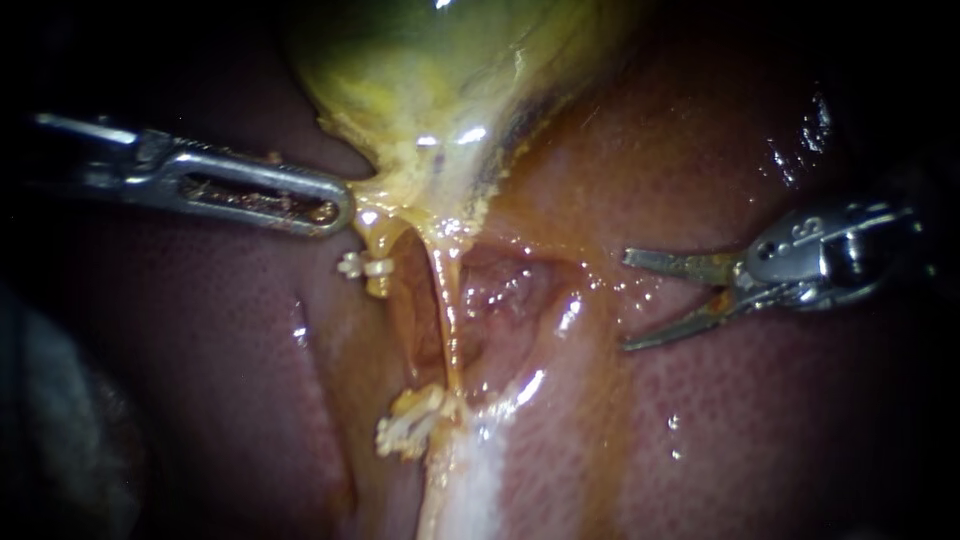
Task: Go back from the cut left tube
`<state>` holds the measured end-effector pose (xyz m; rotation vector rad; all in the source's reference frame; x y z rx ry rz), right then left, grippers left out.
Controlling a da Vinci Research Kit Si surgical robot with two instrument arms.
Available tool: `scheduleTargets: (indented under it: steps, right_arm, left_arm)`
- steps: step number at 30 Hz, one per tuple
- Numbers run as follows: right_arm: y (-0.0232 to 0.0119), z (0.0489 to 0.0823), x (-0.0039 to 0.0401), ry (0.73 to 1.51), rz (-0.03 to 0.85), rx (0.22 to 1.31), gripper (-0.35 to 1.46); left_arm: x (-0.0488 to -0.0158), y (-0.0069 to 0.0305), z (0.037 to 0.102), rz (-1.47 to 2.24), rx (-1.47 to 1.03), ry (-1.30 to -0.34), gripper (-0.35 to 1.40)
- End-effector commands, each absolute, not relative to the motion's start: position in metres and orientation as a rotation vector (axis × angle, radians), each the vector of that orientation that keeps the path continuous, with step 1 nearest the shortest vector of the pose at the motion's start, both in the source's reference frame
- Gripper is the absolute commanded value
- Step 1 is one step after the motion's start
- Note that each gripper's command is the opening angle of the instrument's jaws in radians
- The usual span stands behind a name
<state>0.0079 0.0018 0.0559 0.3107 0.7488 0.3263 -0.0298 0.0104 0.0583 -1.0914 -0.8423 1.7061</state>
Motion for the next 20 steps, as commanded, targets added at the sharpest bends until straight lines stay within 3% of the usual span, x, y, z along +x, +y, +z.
scheduleTargets:
  steps: [1, 20]
  right_arm:
    - [0.0018, 0.0559, 0.0079, 0.749, 0.326, 0.312, 1.45]
    - [0.0017, 0.0558, 0.0075, 0.75, 0.324, 0.312, 1.45]
  left_arm:
    - [-0.03, 0.0103, 0.0586, 1.706, -1.091, -0.836, -0.35]
    - [-0.0324, 0.0097, 0.061, 1.713, -1.096, -0.829, -0.35]
